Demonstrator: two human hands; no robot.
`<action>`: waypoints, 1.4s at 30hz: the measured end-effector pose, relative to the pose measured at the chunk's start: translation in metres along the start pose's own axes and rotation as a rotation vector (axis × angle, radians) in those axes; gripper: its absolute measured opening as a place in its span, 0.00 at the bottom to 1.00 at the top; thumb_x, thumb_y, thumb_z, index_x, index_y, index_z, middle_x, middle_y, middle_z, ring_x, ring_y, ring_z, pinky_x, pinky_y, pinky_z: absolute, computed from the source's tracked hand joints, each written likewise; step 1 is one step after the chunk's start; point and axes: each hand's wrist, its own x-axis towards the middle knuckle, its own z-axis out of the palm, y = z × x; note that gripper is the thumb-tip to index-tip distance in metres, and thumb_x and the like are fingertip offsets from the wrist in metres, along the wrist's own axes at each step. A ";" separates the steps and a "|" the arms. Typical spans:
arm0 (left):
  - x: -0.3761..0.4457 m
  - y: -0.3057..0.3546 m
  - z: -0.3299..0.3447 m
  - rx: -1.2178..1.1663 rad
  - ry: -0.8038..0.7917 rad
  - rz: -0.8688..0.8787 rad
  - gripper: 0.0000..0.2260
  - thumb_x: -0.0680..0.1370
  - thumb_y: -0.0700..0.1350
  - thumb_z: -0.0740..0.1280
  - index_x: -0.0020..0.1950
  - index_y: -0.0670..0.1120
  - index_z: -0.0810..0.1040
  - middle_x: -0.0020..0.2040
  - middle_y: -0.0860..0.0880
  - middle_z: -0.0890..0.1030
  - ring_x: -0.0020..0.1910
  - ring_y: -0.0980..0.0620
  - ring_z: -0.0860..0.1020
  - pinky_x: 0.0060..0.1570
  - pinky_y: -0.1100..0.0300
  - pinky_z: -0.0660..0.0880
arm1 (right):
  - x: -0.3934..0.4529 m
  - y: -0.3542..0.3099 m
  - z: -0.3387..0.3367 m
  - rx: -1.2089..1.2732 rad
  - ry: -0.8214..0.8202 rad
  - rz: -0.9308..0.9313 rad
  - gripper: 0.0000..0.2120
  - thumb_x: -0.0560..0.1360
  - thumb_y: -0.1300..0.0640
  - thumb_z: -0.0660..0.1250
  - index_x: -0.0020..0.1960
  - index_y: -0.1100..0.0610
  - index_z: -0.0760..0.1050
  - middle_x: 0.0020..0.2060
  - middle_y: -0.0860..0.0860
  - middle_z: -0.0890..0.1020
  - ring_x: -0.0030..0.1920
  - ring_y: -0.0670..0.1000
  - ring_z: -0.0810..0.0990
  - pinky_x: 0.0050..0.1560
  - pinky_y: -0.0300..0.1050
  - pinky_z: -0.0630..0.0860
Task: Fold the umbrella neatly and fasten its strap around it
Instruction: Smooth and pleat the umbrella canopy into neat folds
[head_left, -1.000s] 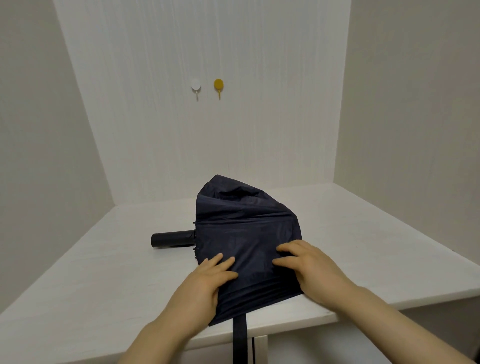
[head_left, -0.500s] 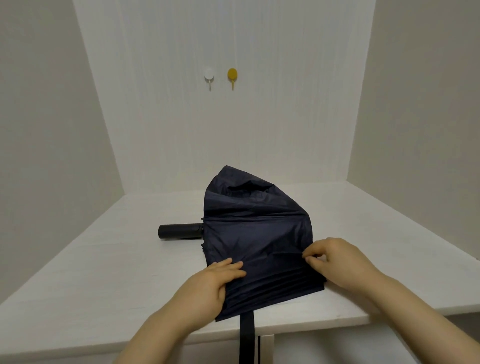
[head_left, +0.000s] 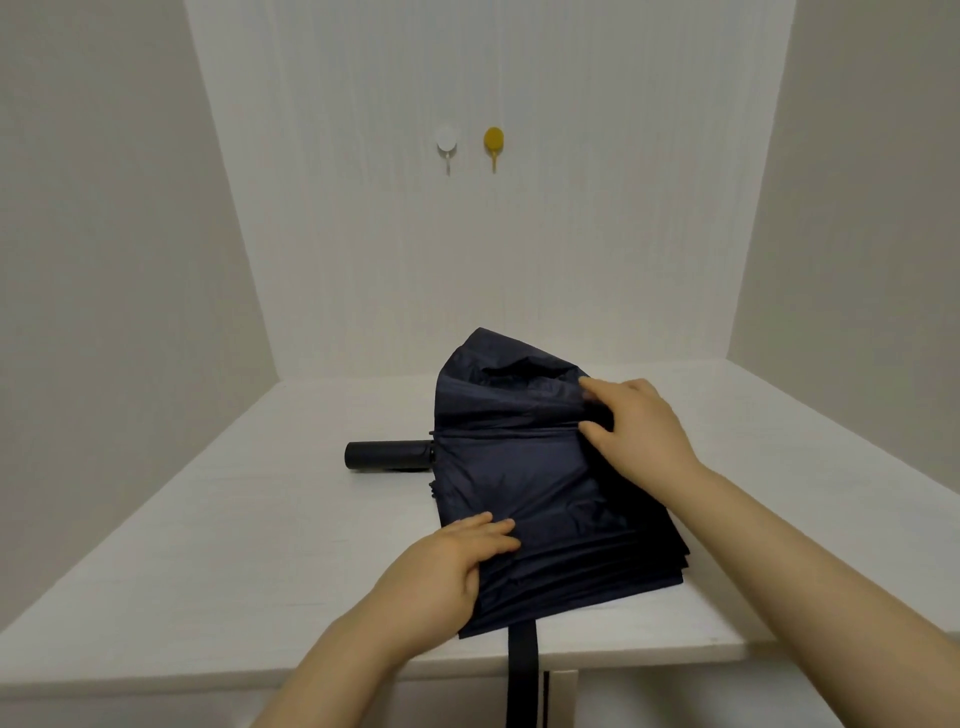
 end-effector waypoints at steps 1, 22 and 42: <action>-0.001 0.000 0.000 -0.002 -0.001 0.002 0.26 0.76 0.32 0.52 0.67 0.54 0.71 0.65 0.68 0.62 0.69 0.68 0.56 0.66 0.77 0.49 | 0.002 -0.001 0.003 -0.048 0.001 -0.005 0.18 0.74 0.58 0.64 0.64 0.53 0.74 0.57 0.50 0.80 0.60 0.54 0.70 0.58 0.45 0.68; 0.023 0.014 -0.024 -0.272 0.538 -0.279 0.16 0.71 0.32 0.65 0.41 0.55 0.74 0.44 0.54 0.79 0.44 0.57 0.77 0.42 0.80 0.67 | -0.023 0.028 0.026 -0.096 0.098 -0.242 0.05 0.67 0.65 0.71 0.38 0.56 0.81 0.45 0.52 0.84 0.43 0.59 0.80 0.42 0.50 0.76; 0.062 0.015 -0.046 -0.715 0.474 -0.597 0.11 0.72 0.38 0.69 0.54 0.42 0.78 0.41 0.48 0.80 0.42 0.49 0.79 0.45 0.59 0.75 | 0.013 -0.001 0.008 0.095 -0.090 0.348 0.13 0.76 0.50 0.60 0.51 0.59 0.74 0.48 0.55 0.81 0.47 0.57 0.77 0.41 0.44 0.69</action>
